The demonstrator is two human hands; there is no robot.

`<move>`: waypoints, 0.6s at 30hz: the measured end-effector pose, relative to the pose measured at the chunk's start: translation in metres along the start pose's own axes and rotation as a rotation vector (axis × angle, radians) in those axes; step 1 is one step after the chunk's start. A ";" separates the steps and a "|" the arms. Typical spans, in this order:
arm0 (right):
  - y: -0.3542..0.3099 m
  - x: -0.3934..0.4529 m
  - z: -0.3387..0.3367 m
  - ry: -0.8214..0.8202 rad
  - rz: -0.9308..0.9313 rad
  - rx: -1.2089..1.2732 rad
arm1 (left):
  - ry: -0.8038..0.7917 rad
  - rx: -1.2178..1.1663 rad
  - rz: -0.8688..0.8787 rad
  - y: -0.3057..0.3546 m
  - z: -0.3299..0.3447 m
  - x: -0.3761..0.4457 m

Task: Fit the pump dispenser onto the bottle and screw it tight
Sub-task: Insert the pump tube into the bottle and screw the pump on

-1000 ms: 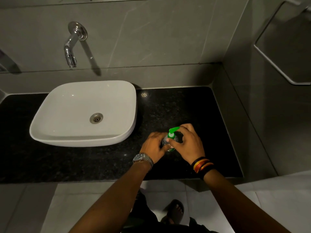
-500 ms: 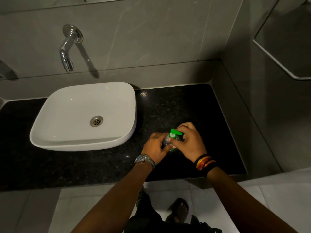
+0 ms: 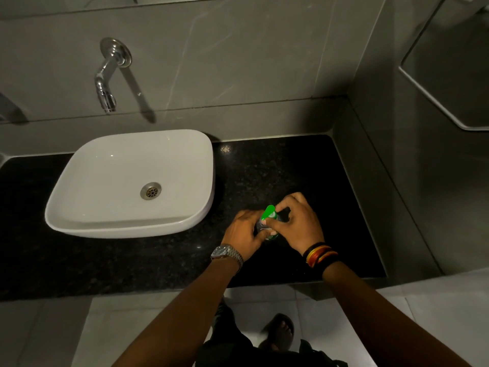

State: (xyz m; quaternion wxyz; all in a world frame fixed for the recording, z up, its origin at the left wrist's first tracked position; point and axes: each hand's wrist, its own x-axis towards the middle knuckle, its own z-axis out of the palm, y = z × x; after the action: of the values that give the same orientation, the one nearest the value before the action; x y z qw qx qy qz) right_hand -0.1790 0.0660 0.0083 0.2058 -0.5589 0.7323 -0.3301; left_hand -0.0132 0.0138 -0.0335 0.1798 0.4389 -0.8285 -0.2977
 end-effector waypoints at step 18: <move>0.009 -0.001 0.004 -0.013 -0.058 -0.018 | 0.008 0.027 -0.019 0.001 0.003 -0.002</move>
State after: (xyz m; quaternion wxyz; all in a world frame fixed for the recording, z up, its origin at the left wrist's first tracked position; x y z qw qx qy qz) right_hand -0.1823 0.0673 -0.0008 0.1959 -0.5839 0.7174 -0.3256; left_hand -0.0143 0.0170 -0.0347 0.1742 0.4501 -0.8275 -0.2867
